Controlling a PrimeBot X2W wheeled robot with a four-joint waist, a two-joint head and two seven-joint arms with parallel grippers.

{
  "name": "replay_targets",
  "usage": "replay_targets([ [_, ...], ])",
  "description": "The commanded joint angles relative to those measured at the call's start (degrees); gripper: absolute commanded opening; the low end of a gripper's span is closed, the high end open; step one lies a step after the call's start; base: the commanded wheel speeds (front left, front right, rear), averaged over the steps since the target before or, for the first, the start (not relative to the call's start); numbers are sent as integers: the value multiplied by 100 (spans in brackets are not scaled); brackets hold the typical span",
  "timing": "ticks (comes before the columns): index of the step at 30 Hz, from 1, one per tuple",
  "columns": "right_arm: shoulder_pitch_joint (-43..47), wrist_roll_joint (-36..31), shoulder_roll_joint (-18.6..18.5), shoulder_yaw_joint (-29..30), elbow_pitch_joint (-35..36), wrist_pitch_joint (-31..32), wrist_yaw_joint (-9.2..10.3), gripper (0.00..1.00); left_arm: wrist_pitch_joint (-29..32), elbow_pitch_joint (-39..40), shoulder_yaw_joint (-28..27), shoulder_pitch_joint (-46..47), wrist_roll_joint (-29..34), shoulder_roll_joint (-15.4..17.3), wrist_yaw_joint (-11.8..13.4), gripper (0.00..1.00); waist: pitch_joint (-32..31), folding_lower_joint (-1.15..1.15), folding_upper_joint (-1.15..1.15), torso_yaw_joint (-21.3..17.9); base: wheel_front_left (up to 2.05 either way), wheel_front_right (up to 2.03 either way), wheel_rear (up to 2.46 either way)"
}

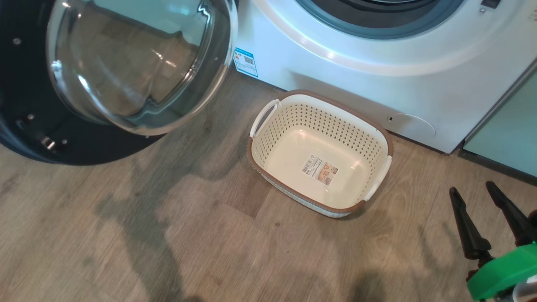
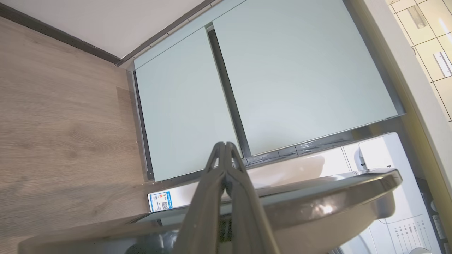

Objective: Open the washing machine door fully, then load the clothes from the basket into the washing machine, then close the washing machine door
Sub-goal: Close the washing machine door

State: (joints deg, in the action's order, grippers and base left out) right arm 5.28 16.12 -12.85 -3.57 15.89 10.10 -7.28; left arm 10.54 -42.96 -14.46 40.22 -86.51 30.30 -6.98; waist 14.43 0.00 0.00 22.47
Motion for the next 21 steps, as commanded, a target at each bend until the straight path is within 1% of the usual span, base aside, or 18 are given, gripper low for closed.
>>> replay_targets([
  [1,-188,7,-158,-72,199,-2,-21,100,108,226,-57,144,-47,270,-50,0,-8,0,0,10,0,0,0],
  [15,-146,25,-103,-119,75,-39,-21,100,966,1030,79,-235,-401,118,-50,0,-201,0,0,149,0,0,0],
  [19,-120,31,-77,-140,39,-57,-21,100,1186,1417,186,-437,-390,103,-50,0,-266,0,0,170,0,0,0],
  [21,-104,35,-66,-145,18,-67,-21,100,1304,1652,199,-524,-470,39,-50,0,-297,0,0,182,0,0,0],
])
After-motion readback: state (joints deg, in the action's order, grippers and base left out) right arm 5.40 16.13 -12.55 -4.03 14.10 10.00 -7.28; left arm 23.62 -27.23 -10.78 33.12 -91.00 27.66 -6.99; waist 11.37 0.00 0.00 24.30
